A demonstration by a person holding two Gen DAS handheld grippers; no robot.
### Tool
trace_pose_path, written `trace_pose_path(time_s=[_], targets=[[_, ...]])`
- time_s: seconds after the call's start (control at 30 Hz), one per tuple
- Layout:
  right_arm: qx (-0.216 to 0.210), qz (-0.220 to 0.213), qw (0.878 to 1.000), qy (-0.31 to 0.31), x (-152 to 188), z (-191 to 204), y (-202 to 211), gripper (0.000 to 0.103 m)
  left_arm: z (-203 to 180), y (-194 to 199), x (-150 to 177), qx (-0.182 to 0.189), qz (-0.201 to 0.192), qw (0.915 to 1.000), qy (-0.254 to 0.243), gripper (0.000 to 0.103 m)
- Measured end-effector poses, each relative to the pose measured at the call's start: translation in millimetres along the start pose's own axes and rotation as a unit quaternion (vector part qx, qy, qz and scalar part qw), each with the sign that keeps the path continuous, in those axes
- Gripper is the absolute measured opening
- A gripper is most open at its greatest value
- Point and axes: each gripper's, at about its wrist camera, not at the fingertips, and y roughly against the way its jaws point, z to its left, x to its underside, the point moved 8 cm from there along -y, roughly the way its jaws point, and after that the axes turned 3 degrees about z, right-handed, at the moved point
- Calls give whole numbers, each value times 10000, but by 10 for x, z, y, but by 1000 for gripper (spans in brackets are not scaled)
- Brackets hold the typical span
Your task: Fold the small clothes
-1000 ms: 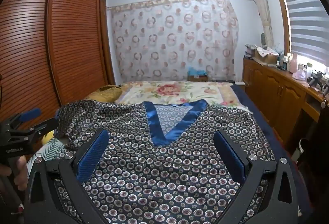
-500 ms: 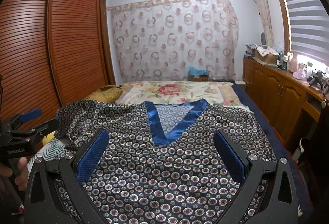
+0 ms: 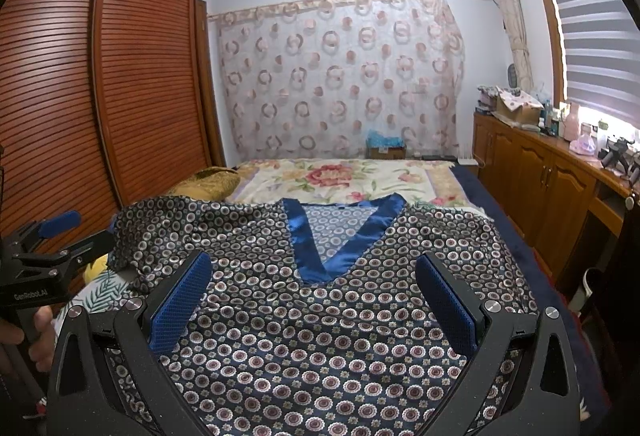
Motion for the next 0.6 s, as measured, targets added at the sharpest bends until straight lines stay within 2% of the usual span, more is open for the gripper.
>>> trace_pose_path(time_s=[0.6], targets=[[-10, -15, 10000, 3, 0, 39, 1, 103, -17, 32, -23, -1, -20, 10000, -20, 103]])
